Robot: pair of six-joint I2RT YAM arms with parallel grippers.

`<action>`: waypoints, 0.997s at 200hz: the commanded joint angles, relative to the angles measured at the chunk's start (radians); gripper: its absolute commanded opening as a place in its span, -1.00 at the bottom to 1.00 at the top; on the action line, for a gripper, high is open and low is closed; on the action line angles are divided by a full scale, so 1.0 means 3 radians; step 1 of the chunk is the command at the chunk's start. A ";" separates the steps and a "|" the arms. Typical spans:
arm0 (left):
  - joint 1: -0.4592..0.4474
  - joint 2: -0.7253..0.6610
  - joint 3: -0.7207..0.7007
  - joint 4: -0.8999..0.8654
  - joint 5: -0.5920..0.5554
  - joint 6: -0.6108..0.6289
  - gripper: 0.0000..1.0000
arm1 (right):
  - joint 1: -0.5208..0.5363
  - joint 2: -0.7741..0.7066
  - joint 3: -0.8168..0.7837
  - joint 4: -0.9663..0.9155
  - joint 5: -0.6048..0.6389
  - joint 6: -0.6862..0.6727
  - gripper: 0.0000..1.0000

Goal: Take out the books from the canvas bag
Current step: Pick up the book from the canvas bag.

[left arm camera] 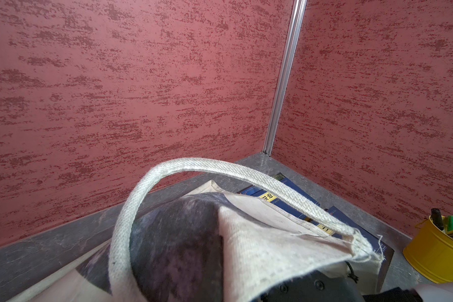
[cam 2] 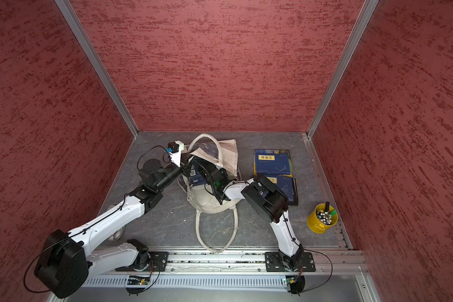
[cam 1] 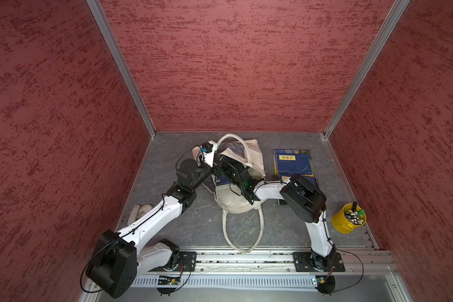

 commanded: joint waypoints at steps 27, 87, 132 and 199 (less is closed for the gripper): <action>-0.0041 -0.0086 0.0026 0.0298 0.0152 0.0071 -1.00 | 0.0069 -0.0121 -0.0329 0.0127 -0.0020 0.0231 0.42; -0.0046 -0.0113 0.0005 0.0300 0.0122 0.0100 -1.00 | 0.0225 -0.0320 -0.0681 0.0070 0.0251 0.0459 0.43; -0.0042 -0.0105 0.0013 0.0318 0.0116 0.0105 -1.00 | 0.0259 -0.0252 -0.0620 -0.0016 0.0313 0.0513 0.42; -0.0073 -0.0109 -0.0002 0.0316 0.0148 0.0111 -1.00 | 0.0106 0.0049 -0.0153 0.0029 0.0375 0.0205 0.25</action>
